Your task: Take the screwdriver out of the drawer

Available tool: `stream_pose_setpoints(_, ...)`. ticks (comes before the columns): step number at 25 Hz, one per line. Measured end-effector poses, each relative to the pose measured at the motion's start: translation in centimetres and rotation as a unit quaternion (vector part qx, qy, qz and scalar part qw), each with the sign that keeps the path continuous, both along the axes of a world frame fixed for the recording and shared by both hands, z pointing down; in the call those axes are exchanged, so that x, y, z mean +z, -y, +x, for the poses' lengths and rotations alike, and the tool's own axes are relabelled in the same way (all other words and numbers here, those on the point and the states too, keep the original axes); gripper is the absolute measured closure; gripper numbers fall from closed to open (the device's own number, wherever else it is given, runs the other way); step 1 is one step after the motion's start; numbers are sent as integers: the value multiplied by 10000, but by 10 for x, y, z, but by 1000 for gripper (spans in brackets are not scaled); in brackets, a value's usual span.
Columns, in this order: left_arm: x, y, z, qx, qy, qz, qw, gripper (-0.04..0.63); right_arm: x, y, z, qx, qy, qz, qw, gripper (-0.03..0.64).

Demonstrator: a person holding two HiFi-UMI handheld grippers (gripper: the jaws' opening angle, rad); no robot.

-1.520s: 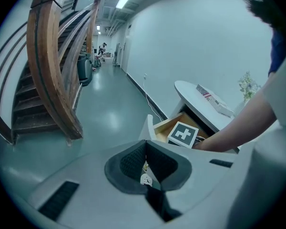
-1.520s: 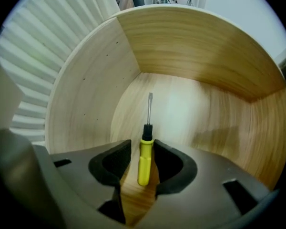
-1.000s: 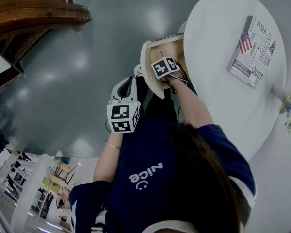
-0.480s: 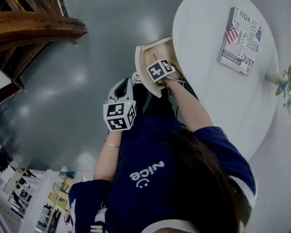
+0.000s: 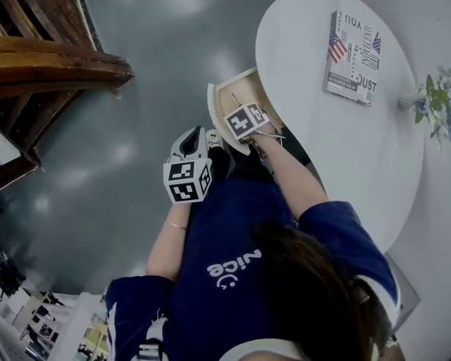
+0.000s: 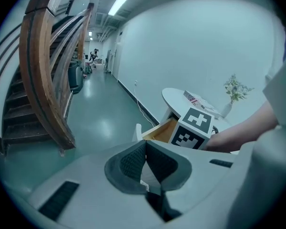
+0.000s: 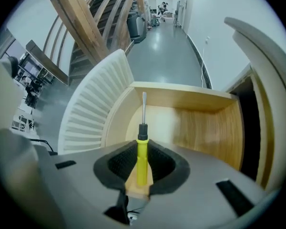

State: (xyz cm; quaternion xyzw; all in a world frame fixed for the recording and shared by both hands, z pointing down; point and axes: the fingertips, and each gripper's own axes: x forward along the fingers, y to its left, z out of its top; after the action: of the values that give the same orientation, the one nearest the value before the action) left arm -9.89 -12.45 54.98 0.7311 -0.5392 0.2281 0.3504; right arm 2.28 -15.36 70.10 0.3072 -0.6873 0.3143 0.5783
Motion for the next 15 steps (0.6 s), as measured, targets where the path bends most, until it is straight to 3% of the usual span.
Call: stream_pose_setpoints(15,-24,18,15,403,-235,539,9975,591,-74,-11,5,586,383,681,9952,541)
